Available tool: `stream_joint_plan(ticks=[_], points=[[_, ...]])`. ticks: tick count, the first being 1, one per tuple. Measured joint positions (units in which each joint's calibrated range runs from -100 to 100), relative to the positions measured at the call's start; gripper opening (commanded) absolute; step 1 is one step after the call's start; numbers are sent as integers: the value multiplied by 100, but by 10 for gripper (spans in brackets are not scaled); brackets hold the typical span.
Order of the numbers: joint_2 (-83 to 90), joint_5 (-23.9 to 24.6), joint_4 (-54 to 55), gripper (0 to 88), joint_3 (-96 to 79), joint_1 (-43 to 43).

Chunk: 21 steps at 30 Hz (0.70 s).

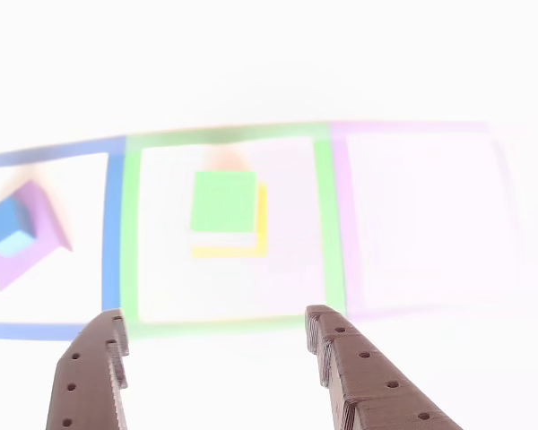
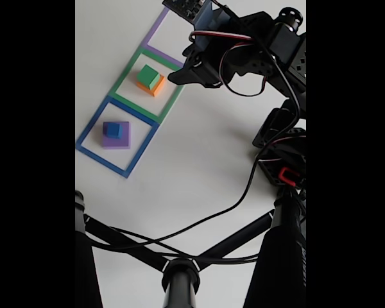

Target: Tower of hanoi

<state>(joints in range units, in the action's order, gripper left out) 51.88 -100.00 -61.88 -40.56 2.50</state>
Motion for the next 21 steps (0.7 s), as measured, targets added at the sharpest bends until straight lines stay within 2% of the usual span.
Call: stream_joint_plan(ticks=[10, 21], points=[[405, 0, 3138, 331, -3003, 287], [-287, 0, 6196, 336, -4569, 270]])
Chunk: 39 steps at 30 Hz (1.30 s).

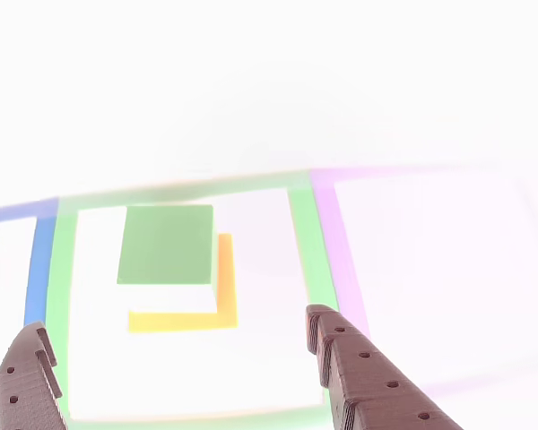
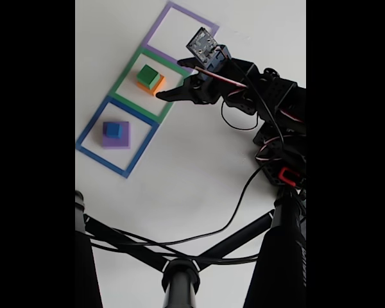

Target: Tower of hanoi

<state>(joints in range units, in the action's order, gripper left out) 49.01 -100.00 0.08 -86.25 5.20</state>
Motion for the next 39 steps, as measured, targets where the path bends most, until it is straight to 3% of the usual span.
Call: stream_joint_plan(ticks=[18, 29, 39], points=[[-3706, 0, 3868, 328, 305, -254], [-4829, 0, 4671, 307, 801, -344], [-5175, 0, 4767, 192, 1044, -393]])
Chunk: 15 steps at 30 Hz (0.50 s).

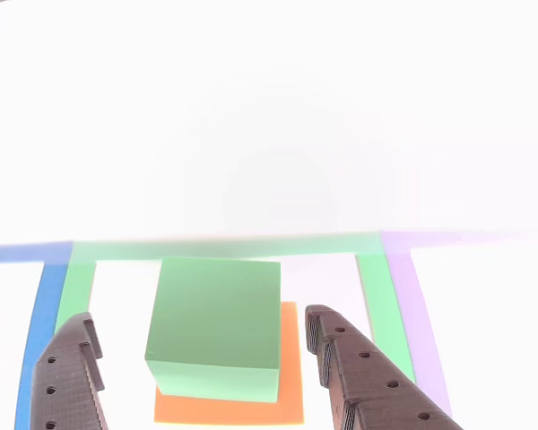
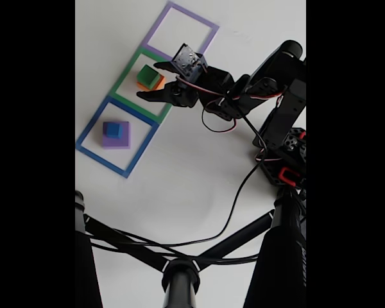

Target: Tower of hanoi

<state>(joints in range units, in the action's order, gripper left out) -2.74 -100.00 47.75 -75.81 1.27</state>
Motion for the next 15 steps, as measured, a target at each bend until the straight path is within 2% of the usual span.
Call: stream_joint_plan(ticks=[15], points=[[-34, 0, 0, 56, 0, -139]])
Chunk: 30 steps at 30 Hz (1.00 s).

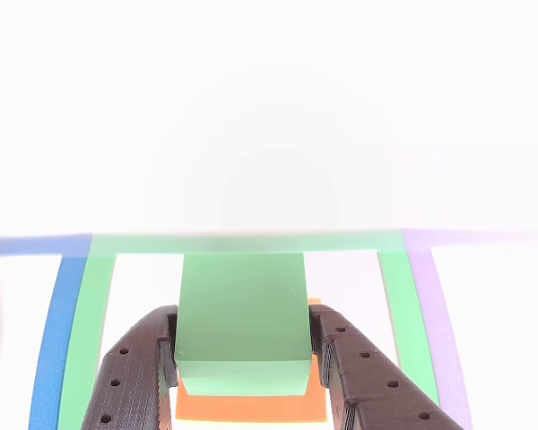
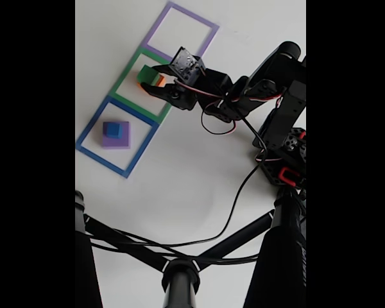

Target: Tower of hanoi

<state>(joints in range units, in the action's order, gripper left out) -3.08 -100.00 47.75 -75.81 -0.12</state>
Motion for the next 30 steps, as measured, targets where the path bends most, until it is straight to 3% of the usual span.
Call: stream_joint_plan(ticks=[9, 14, 18, 23, 30], points=[[25, 0, -16, 58, 0, -25], [886, 0, -1011, 55, 9, -25], [2203, 0, -2753, 53, 331, -41], [3706, 0, -5770, 53, 1532, -41], [3934, 0, -10032, 56, 4560, -8]])
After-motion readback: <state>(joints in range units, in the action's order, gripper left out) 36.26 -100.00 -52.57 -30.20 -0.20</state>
